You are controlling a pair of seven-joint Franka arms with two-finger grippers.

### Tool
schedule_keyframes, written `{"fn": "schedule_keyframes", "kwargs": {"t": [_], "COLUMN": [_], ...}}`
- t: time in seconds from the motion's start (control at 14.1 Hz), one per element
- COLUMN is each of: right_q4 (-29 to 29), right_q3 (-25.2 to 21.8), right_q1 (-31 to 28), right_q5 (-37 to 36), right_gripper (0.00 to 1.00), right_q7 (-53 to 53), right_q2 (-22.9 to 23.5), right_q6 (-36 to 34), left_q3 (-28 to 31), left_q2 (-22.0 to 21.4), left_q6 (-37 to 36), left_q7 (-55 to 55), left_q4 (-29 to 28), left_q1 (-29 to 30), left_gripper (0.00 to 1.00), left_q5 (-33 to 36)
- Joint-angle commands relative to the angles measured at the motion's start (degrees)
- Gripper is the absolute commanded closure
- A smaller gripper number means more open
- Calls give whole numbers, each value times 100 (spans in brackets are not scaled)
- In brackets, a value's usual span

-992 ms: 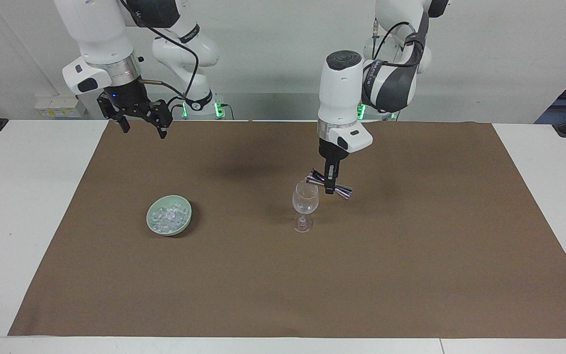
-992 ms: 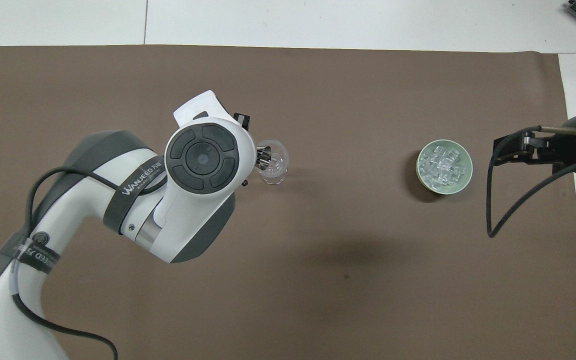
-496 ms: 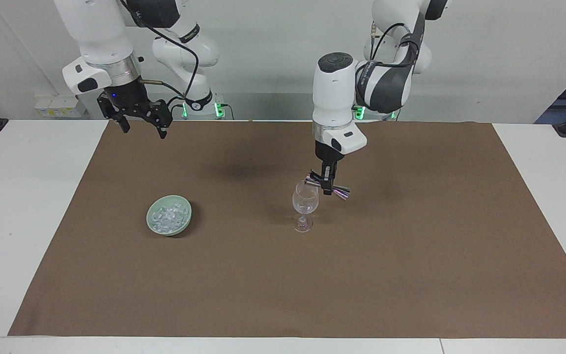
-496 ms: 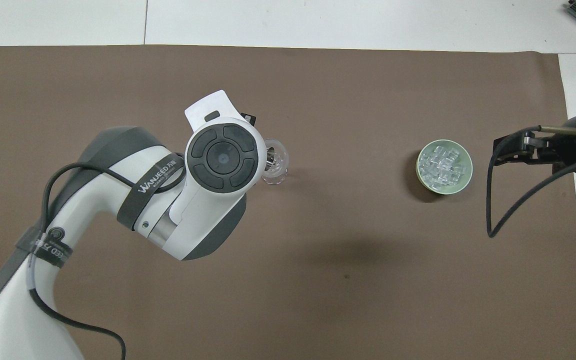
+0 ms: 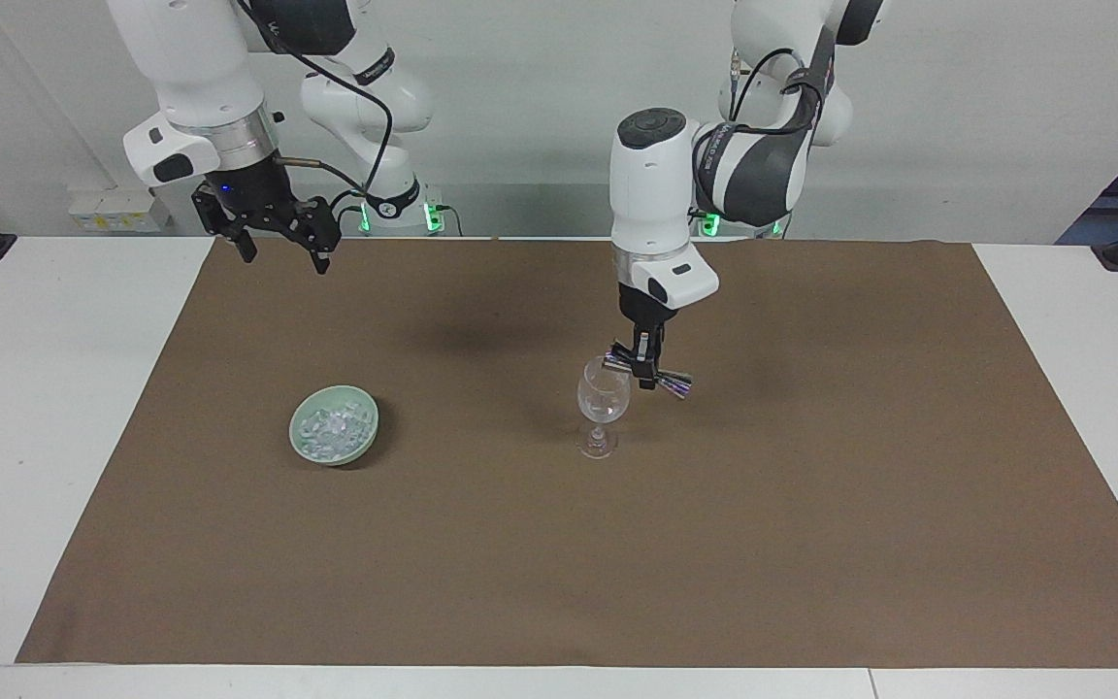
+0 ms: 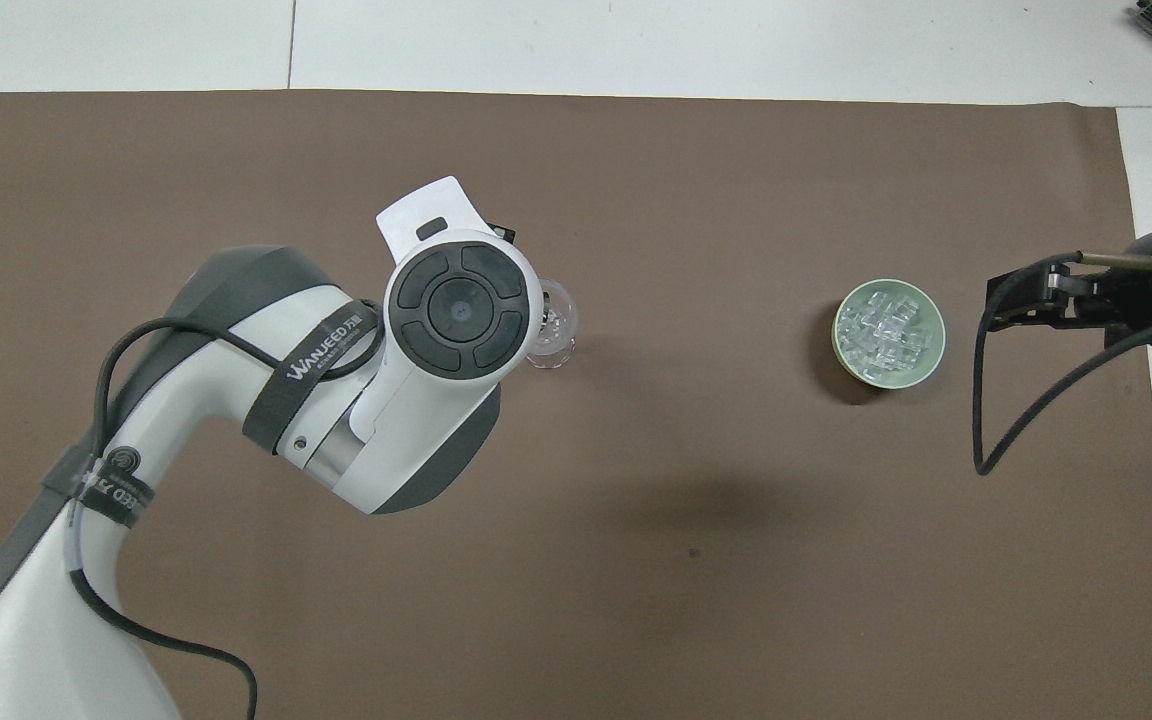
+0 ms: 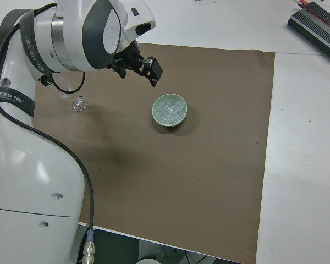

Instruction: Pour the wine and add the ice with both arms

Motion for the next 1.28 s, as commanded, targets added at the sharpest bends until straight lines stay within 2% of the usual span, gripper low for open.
{"fn": "schedule_keyframes", "kwargs": {"t": [0.0,1.2], "right_q4": [-130,-130], "right_q3": [48,48], "right_q1": [-113,-113], "right_q5": [123,123], "right_gripper": [0,0], "right_q7": [-147,-147], "right_q2": [-120,-120], "right_q6": [-6,-6], "left_q3": [97,106], "left_q2": [161,249], "left_q6": [-325,-545], "left_q7": [-112,-104], "left_q4": [351,500], "left_q1": [-156,-279], "left_gripper": [100,100], "left_q5": [158,360]}}
